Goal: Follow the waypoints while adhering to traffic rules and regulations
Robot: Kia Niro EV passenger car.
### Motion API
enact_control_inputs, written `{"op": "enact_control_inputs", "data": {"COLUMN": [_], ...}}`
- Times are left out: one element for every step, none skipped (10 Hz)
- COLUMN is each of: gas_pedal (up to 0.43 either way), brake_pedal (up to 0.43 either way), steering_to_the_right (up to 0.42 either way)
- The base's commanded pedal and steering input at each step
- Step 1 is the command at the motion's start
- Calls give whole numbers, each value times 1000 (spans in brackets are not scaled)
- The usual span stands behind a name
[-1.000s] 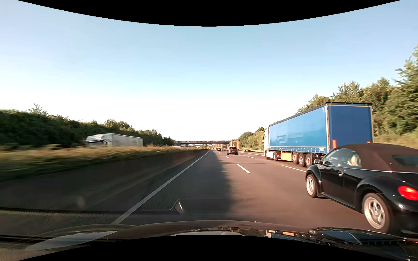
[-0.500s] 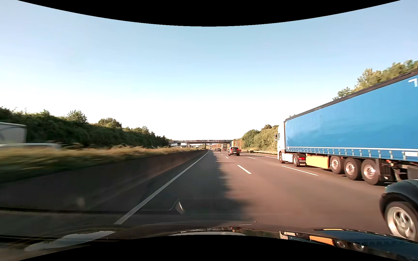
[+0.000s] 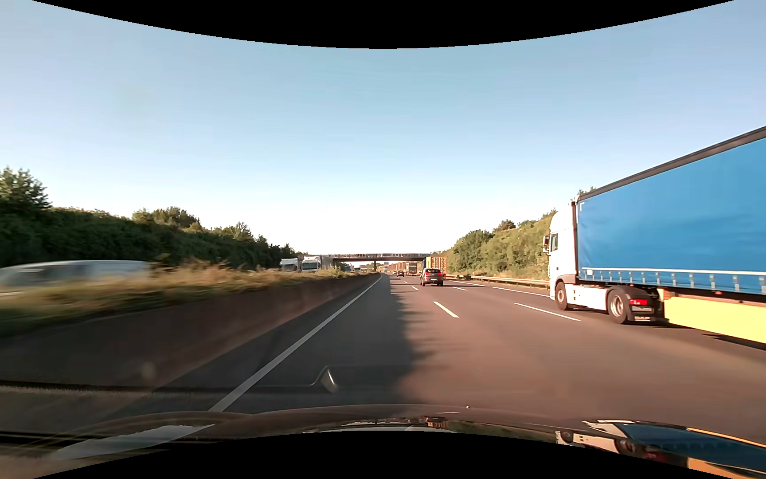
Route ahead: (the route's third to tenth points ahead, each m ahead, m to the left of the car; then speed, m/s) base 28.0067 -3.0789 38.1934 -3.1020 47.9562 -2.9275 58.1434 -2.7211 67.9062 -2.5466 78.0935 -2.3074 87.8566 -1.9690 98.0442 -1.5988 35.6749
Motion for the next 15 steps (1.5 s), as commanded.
{"op": "enact_control_inputs", "data": {"gas_pedal": [331,319,319,319,319,319,319,319,319,319,319,319,319,319,319], "brake_pedal": [0,0,0,0,0,0,0,0,0,0,0,0,0,0,0], "steering_to_the_right": [-2,-2,-2,-2,-2,-2,-2,-2,-3,-3,-3,-3,-3,-3,-3]}}
